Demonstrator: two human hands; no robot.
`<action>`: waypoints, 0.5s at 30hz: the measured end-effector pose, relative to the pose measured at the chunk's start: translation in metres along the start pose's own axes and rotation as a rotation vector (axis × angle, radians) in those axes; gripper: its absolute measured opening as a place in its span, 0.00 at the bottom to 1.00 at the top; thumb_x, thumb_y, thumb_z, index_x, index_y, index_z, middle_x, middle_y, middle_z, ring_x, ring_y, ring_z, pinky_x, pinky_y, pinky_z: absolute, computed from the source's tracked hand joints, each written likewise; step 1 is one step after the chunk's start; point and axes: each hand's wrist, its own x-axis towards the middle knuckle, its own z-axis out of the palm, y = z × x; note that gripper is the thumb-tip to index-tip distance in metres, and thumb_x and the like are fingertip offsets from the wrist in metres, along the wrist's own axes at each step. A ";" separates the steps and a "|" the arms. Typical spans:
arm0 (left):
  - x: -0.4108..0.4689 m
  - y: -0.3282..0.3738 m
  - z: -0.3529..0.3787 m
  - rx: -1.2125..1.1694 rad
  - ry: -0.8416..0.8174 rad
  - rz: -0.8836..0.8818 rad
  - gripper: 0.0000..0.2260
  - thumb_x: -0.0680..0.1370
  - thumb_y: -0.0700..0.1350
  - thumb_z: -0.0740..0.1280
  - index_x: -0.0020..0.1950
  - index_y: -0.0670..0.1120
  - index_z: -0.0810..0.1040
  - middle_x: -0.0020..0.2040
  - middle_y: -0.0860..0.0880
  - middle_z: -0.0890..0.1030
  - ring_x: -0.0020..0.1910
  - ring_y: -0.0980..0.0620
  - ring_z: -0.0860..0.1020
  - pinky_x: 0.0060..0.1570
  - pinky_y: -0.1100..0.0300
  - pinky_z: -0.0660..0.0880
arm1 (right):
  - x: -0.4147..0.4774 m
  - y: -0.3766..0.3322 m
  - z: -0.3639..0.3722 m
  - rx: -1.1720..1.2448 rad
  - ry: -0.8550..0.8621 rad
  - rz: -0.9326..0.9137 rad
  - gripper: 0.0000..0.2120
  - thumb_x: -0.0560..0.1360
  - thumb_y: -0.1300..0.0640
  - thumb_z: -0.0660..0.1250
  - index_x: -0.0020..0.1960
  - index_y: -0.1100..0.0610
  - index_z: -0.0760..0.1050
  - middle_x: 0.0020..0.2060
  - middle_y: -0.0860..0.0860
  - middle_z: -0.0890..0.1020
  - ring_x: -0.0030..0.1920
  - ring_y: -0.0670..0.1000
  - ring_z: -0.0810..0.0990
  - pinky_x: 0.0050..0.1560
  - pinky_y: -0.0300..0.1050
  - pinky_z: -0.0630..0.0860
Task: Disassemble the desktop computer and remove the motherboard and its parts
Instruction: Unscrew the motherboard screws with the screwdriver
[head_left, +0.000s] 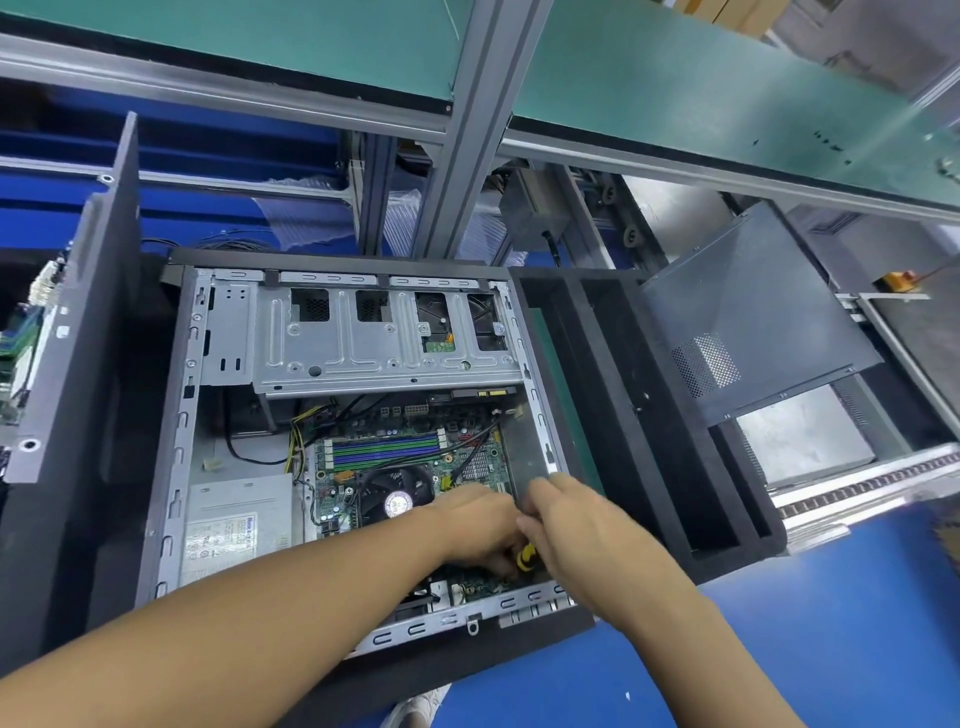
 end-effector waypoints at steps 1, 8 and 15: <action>0.001 -0.001 -0.001 0.019 -0.001 0.038 0.11 0.74 0.55 0.72 0.47 0.48 0.82 0.37 0.51 0.78 0.39 0.46 0.76 0.33 0.60 0.67 | -0.001 0.003 -0.005 -0.027 0.035 0.026 0.11 0.82 0.44 0.59 0.49 0.52 0.66 0.46 0.48 0.71 0.46 0.53 0.74 0.45 0.49 0.74; 0.004 -0.003 -0.004 0.051 -0.060 0.037 0.17 0.75 0.58 0.71 0.34 0.47 0.76 0.27 0.50 0.69 0.31 0.45 0.71 0.31 0.59 0.64 | 0.003 0.013 -0.007 -0.118 -0.011 0.190 0.23 0.78 0.34 0.59 0.42 0.55 0.68 0.36 0.51 0.70 0.36 0.56 0.72 0.31 0.46 0.67; 0.005 -0.002 -0.003 0.080 -0.071 0.002 0.16 0.76 0.59 0.69 0.54 0.48 0.83 0.37 0.48 0.78 0.39 0.45 0.78 0.39 0.56 0.73 | 0.009 0.003 -0.005 -0.117 -0.031 0.182 0.21 0.79 0.41 0.64 0.38 0.55 0.63 0.35 0.51 0.69 0.37 0.56 0.71 0.31 0.45 0.67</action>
